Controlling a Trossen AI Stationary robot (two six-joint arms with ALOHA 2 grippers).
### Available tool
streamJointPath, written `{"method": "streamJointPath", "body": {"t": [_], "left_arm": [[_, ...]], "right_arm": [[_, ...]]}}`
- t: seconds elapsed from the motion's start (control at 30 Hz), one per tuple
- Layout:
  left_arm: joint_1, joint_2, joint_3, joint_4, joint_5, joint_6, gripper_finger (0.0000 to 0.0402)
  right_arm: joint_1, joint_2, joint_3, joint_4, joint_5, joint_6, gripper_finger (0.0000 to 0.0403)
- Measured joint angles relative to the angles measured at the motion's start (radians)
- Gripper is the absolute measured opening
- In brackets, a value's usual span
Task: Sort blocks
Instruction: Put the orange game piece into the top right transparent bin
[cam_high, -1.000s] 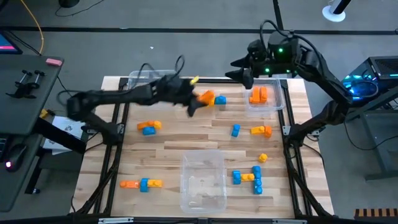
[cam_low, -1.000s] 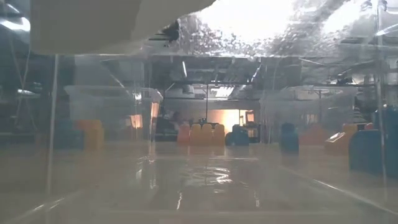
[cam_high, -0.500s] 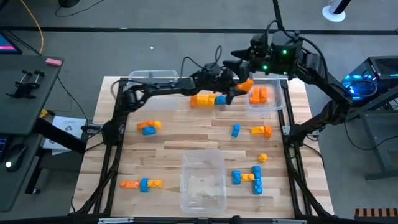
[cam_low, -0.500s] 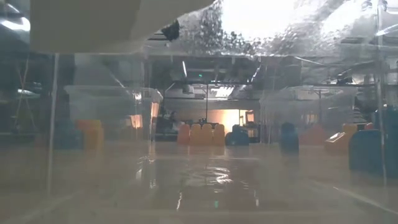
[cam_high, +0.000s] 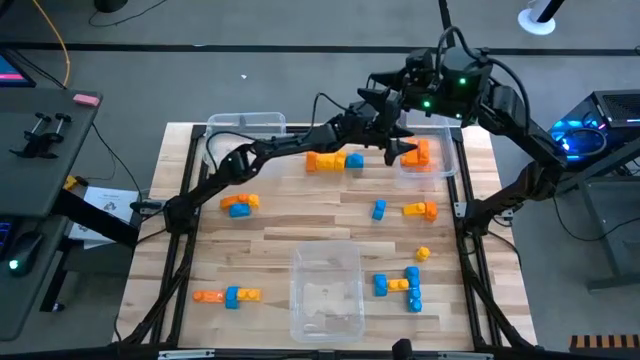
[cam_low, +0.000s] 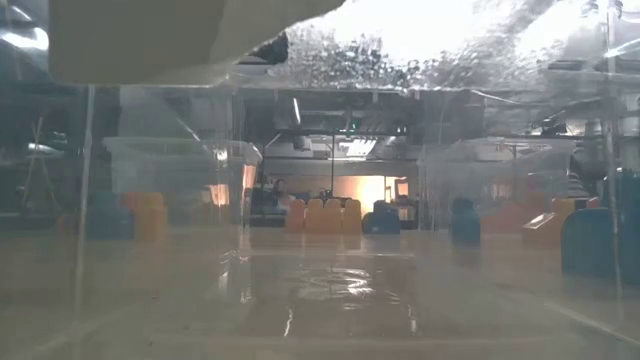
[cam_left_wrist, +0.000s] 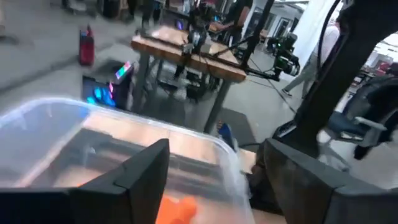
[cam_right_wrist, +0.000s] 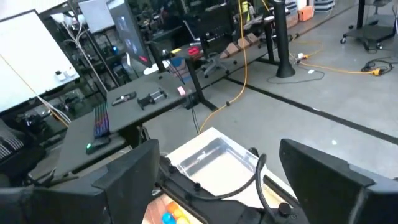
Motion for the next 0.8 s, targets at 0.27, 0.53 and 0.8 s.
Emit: {"method": "streamJointPath", "body": {"t": [0.27, 0.53, 0.8], "left_arm": [[0.044, -0.245, 0.009, -0.469, 0.269, 0.025, 0.0253], [-0.048, -0.535, -0.123, -1.106, 0.034, 0.310, 0.0241], [-0.240, -1.025, -0.938, -0.816, -0.310, 0.002, 0.0240]], "right_arm": [[0.000, 0.000, 0.000, 0.051, -0.023, -0.097, 0.0330], [-0.001, -0.001, 0.000, 0.085, -0.055, -0.107, 0.0330], [-0.001, -0.001, 0.000, 0.042, -0.067, -0.132, 0.0330]]}}
